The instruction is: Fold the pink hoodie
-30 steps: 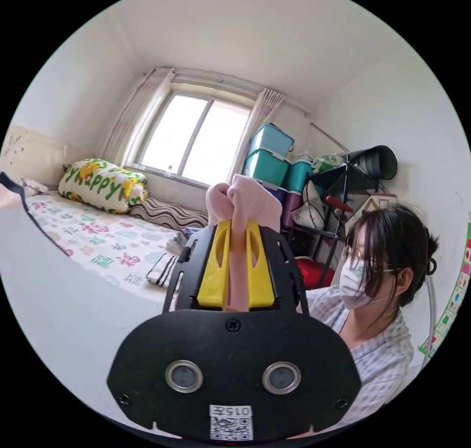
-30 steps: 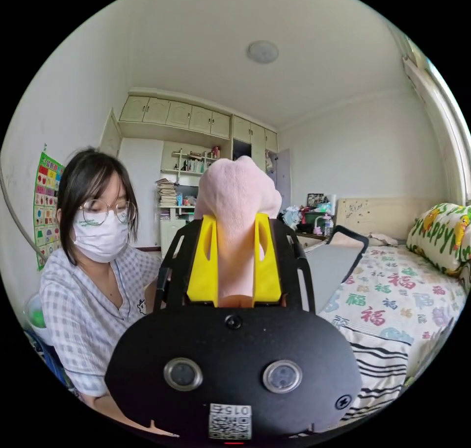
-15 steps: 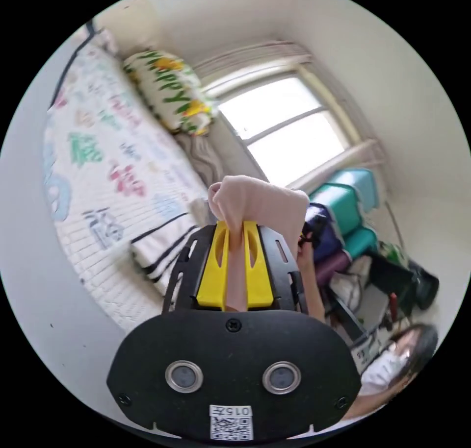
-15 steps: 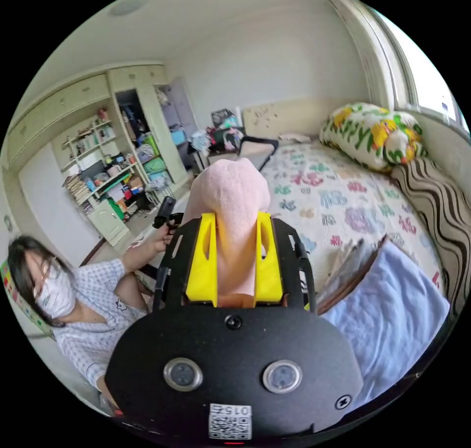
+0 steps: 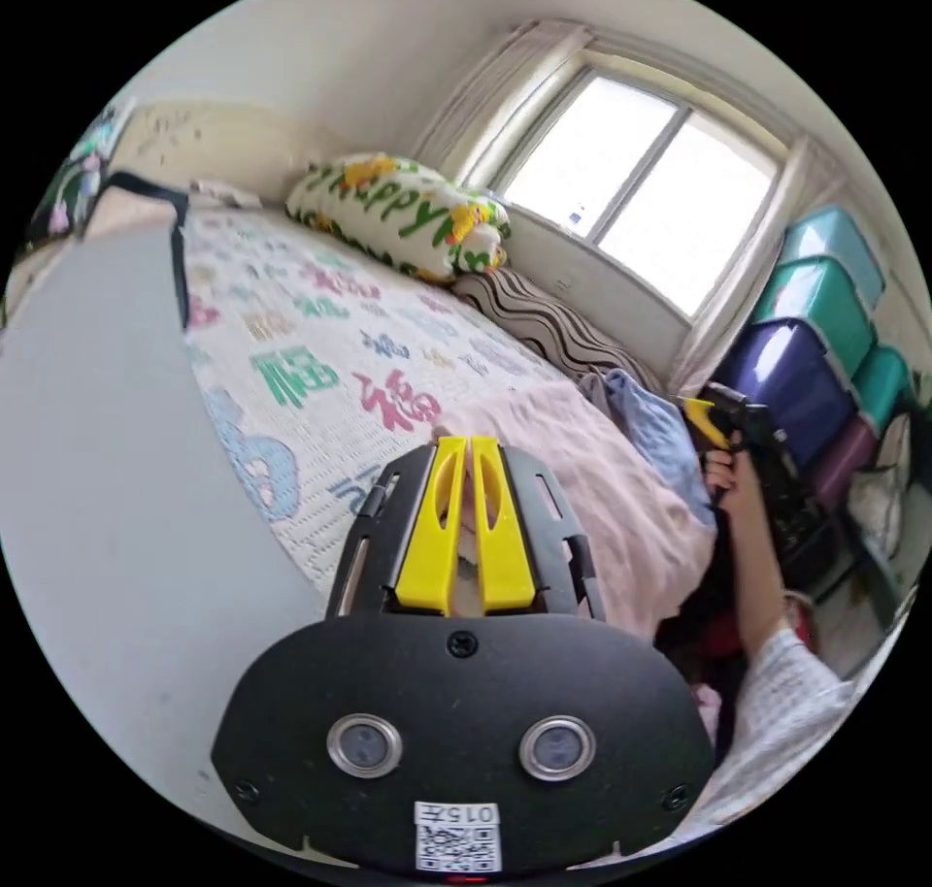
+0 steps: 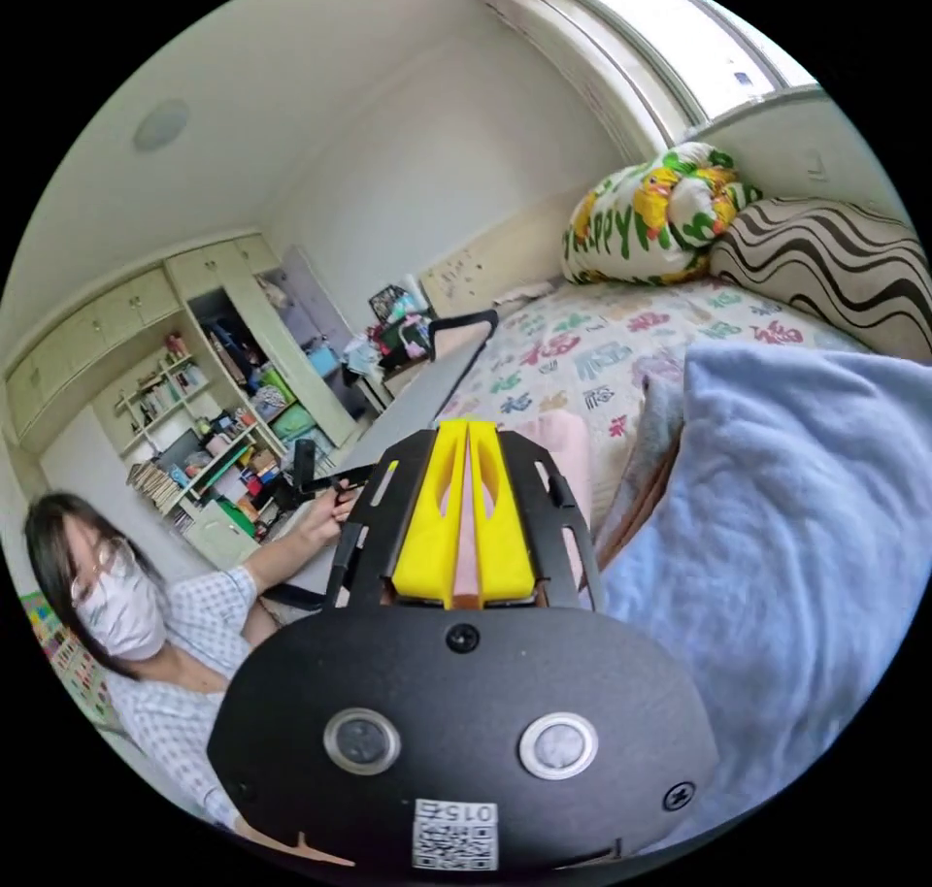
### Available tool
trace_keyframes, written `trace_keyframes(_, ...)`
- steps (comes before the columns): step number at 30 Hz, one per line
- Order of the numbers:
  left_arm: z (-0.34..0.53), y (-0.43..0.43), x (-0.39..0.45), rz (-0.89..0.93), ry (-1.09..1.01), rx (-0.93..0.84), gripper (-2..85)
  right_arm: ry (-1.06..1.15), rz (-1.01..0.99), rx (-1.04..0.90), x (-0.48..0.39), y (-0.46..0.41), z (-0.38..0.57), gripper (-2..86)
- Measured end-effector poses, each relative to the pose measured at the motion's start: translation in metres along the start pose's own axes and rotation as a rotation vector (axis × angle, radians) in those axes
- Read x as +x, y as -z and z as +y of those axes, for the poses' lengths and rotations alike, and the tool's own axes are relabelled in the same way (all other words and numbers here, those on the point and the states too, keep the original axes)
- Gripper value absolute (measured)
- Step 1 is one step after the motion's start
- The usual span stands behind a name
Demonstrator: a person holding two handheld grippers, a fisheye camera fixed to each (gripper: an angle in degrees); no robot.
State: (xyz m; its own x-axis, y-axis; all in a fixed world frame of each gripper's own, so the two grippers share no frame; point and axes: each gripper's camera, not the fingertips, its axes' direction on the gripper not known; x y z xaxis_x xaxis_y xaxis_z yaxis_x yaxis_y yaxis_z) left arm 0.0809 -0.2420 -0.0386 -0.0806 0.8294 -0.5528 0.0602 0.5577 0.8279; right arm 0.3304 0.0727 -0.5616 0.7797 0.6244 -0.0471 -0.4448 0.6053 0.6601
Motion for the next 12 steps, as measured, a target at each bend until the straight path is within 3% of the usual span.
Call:
trace_keyframes(2,-0.011,0.030,0.044,-0.003,-0.087,0.102,1.3,0.012,0.158,0.070,-0.017,0.064,0.031,0.5)
trace_keyframes(4,-0.025,0.036,0.089,0.094,-0.186,0.096,2.4,-0.001,0.331,0.112,-0.024,0.105,0.057,1.5)
trace_keyframes(8,-0.059,0.005,0.240,0.270,-0.496,-0.114,7.6,-0.111,0.694,0.186,-0.022,0.176,0.122,8.6)
trace_keyframes(12,-0.065,-0.028,0.388,0.381,-0.764,-0.306,10.3,-0.242,0.736,0.189,-0.004,0.216,0.169,11.5)
